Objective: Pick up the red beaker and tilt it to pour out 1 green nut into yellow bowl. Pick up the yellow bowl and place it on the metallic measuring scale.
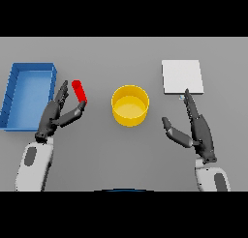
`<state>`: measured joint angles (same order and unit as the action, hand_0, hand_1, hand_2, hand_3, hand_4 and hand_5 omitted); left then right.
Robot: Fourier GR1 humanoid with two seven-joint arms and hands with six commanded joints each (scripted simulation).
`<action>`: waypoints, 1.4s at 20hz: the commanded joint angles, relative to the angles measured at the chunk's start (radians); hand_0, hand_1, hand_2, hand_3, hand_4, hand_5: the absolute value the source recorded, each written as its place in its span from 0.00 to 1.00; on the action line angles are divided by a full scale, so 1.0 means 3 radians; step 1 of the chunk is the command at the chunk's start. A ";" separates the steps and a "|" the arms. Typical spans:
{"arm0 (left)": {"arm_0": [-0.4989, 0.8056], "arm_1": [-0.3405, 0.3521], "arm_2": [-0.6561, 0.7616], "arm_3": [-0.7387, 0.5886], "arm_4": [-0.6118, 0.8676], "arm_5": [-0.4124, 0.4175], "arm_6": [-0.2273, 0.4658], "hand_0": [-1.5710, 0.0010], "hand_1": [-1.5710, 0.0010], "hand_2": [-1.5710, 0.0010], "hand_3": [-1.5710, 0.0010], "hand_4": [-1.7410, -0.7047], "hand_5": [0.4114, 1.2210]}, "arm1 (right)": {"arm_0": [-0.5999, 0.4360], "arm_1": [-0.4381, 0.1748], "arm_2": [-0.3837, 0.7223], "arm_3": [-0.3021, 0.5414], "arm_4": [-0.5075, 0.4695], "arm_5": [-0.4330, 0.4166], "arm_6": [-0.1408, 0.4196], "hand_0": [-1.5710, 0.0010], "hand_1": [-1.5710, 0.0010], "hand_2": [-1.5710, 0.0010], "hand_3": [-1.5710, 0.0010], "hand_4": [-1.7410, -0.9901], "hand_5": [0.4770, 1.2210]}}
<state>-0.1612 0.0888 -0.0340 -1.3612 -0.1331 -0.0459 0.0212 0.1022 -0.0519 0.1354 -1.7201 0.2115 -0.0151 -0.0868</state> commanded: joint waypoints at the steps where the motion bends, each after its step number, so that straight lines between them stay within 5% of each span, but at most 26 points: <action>1: -0.0085 0.0003 0.0011 0.0055 0.0011 -0.0018 -0.0064 1.00 1.00 1.00 1.00 0.54 0.28 | 0.0023 -0.0007 0.0003 -0.0008 0.0000 0.0008 -0.0037 1.00 1.00 1.00 1.00 0.68 0.20; 12: -0.0795 -0.0054 0.0103 0.0914 -0.0167 0.0156 -0.0183 1.00 1.00 1.00 1.00 0.52 0.32 | 0.0059 -0.0008 -0.0017 -0.0030 -0.0042 0.0024 -0.0038 1.00 1.00 1.00 1.00 0.67 0.22; 20: -0.1097 -0.0202 0.0371 0.1507 0.0035 0.0211 -0.0660 1.00 0.99 0.97 0.98 0.40 0.40 | 0.0056 -0.0008 -0.0027 -0.0062 -0.0039 0.0004 0.0017 1.00 1.00 1.00 1.00 0.66 0.22; 22: -0.1127 -0.0253 0.0412 0.1591 0.0048 0.0279 -0.0786 0.87 0.85 0.82 0.84 0.33 0.46 | 0.0054 -0.0004 -0.0017 -0.0056 -0.0015 -0.0007 0.0025 1.00 1.00 1.00 1.00 0.67 0.23; 25: -0.1173 -0.0291 0.0377 0.1617 -0.0101 0.0540 -0.0726 0.52 0.50 0.46 0.44 0.21 0.73 | 0.0067 -0.0003 -0.0028 -0.0077 -0.0046 0.0002 0.0029 1.00 1.00 1.00 1.00 0.67 0.23; 28: -0.1226 -0.0286 0.0288 0.1673 -0.0237 0.0607 -0.0812 0.27 0.26 0.24 0.29 0.12 0.86 | 0.0095 -0.0007 -0.0032 -0.0100 -0.0035 -0.0012 0.0032 1.00 1.00 1.00 1.00 0.67 0.23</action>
<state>-0.5289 0.0026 0.0525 -0.8596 -0.2027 0.1345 -0.2249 0.1307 -0.0541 0.1257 -1.7501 0.2009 -0.0187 -0.0781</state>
